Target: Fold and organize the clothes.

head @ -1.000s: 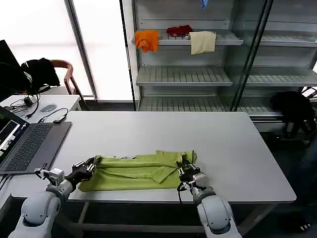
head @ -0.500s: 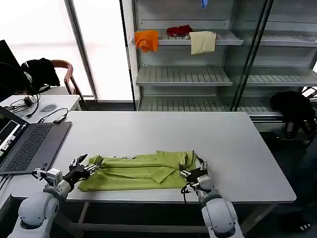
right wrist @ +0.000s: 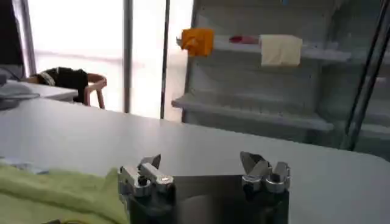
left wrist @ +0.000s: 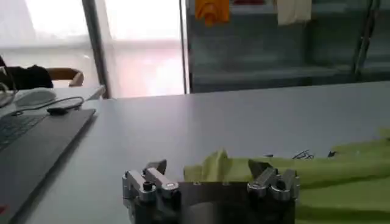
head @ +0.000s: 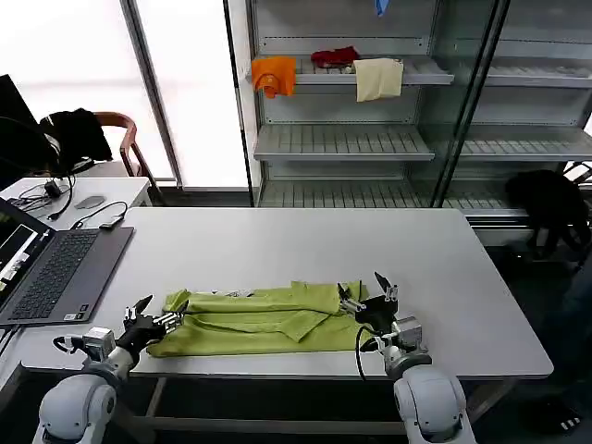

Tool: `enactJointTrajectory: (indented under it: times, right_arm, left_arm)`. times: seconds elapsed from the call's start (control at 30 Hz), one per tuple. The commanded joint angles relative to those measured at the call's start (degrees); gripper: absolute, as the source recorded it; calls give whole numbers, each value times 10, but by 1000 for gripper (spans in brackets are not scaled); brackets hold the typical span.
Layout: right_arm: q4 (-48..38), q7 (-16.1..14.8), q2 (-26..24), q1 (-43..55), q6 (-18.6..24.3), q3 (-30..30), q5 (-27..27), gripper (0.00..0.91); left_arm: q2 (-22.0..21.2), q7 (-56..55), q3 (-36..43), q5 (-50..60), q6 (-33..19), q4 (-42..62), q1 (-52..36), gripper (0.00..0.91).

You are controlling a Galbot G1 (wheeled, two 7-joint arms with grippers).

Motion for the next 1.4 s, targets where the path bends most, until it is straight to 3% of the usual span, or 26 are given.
enactJointTrajectory:
  times: [0.03,0.37,0.43,0.5,0.53,0.57,0.67,0.7,1.17,1.4]
  right_arm:
    - [14,-1,-1,14,18,3,74,907]
    - [-5,-3,-3,21,19,4,66,907]
    - [-10,-3,-3,23,20,2,64,907]
    - [-15,-2,0,26,22,2,60,907]
    - [-17,-1,1,27,22,1,57,907]
    - [-20,0,2,28,22,1,55,907]
    - [-25,2,1,32,26,-1,52,907]
    - [-25,3,1,33,26,0,51,907]
    - [-24,11,0,35,26,-1,51,907]
    - [-23,12,0,32,26,0,48,907]
  left_arm:
    - [-54,-103,19,-4,-27,0,16,907]
    - [-67,-103,16,-11,-29,18,7,877]
    - [-67,-102,18,-10,-29,21,6,746]
    - [-69,-100,19,-10,-26,22,4,443]
    - [-69,-99,21,-10,-25,22,5,393]
    - [-70,-96,21,-12,-21,22,5,272]
    - [-71,-92,21,-18,-13,19,6,50]
    - [-72,-91,21,-21,-7,17,5,10]
    - [-75,-76,32,-21,9,10,3,0]
    - [-70,-43,12,49,-40,5,-4,0]
